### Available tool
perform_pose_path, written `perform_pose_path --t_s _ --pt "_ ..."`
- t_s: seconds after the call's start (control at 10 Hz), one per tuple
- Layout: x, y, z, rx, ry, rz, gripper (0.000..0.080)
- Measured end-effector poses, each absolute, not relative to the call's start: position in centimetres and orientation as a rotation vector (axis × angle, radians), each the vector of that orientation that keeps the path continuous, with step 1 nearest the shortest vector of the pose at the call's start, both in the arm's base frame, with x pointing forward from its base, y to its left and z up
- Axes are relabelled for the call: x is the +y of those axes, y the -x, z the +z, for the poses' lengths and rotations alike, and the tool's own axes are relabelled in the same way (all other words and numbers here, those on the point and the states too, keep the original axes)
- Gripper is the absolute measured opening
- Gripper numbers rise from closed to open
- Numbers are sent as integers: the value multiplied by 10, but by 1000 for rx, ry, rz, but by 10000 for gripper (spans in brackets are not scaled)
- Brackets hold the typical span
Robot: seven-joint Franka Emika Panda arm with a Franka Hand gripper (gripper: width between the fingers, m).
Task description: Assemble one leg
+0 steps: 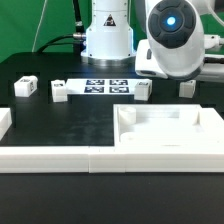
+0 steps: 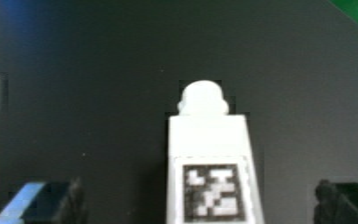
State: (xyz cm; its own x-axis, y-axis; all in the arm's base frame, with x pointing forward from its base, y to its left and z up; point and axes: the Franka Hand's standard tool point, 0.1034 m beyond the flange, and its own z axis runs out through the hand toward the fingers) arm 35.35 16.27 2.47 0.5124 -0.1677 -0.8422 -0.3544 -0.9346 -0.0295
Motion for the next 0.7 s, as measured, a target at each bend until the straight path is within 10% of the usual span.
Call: perform_pose_path --t_s 0.6,0.7 --pt "166 -348 11 440 2570 1376 649" --pt "166 -348 11 440 2570 1376 536"
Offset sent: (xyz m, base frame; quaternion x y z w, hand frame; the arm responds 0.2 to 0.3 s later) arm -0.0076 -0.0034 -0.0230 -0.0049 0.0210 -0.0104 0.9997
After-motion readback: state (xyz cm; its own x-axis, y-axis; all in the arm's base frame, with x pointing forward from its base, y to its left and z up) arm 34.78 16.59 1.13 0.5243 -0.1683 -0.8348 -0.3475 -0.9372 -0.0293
